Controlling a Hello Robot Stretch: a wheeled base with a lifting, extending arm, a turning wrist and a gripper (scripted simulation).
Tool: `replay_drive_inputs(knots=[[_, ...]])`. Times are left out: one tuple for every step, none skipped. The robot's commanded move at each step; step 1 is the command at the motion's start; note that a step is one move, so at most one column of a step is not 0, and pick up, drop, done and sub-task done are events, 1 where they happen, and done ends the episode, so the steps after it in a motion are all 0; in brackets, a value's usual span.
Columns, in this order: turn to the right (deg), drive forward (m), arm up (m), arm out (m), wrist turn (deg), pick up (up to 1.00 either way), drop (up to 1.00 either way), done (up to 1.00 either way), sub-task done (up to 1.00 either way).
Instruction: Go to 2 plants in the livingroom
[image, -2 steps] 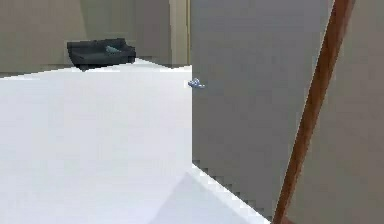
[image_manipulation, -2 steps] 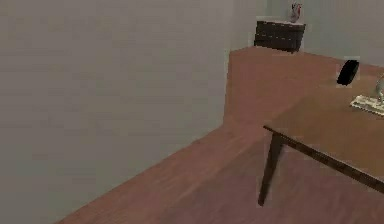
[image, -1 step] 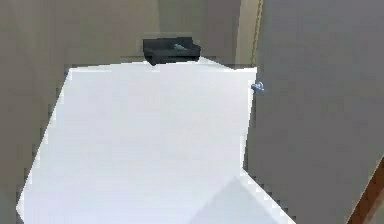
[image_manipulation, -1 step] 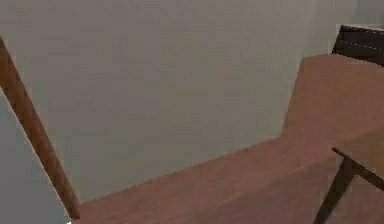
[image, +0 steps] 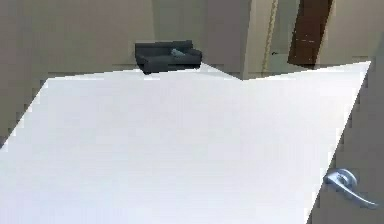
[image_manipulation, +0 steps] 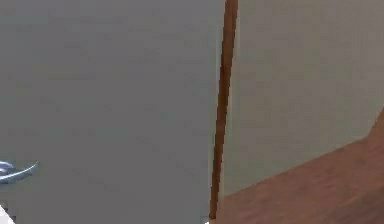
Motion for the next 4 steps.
replay_drive_inputs(knots=[[0.0,0.55,0.00,0.00,0.0,0.00,0.00,0.00,0.00],[36.0,0.00,0.00,0.00,0.0,0.00,0.00,0.00,0.00],[0.0,0.80,0.00,0.00,0.0,0.00,0.00,0.00,0.00],[12.0,0.00,0.00,0.00,0.0,0.00,0.00,0.00,0.00]])
